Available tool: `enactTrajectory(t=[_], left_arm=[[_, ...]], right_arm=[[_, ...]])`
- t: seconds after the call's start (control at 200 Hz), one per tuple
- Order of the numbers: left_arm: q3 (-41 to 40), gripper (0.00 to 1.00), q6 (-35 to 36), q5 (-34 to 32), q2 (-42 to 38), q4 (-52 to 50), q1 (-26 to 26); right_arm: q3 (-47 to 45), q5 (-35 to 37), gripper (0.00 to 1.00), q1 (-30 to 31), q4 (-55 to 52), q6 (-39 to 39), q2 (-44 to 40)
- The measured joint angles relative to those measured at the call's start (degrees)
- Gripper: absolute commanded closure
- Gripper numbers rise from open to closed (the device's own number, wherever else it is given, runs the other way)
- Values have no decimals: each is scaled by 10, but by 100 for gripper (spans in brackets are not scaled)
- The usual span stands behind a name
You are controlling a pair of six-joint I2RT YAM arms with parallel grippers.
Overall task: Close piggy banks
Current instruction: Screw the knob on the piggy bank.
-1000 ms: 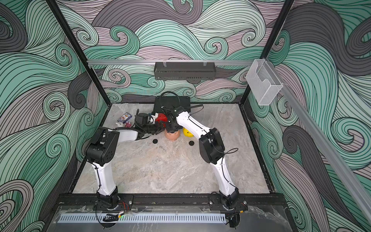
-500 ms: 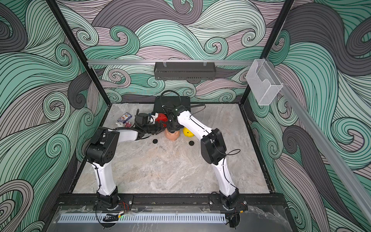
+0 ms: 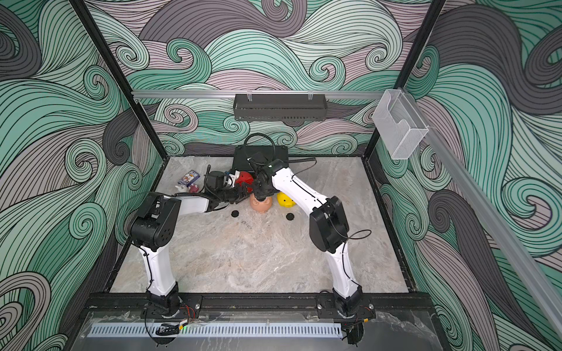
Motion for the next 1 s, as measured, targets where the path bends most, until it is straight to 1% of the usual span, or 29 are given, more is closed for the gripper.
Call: enactTrajectory(t=[0.095, 0.3, 0.405, 0.53, 0.7, 0.811, 0.926, 1.001], left_arm=[[0, 28, 0, 0, 0, 0, 0], [0, 28, 0, 0, 0, 0, 0], [0, 28, 0, 0, 0, 0, 0], [0, 29, 0, 0, 0, 0, 0], [0, 28, 0, 0, 0, 0, 0], [0, 28, 0, 0, 0, 0, 0], [0, 28, 1, 0, 0, 0, 0], [0, 28, 1, 0, 0, 0, 0]], right_arm=[[-88, 8, 64, 9, 63, -23, -70], [-261, 9, 55, 20, 227, -68, -204], [-353, 2, 53, 21, 316, -94, -259], [-488, -22, 51, 24, 438, -138, -327], [-623, -39, 49, 30, 540, -177, -395], [-717, -36, 47, 30, 617, -193, -440], [-820, -16, 45, 30, 684, -202, -487], [-863, -3, 45, 30, 712, -204, -502]])
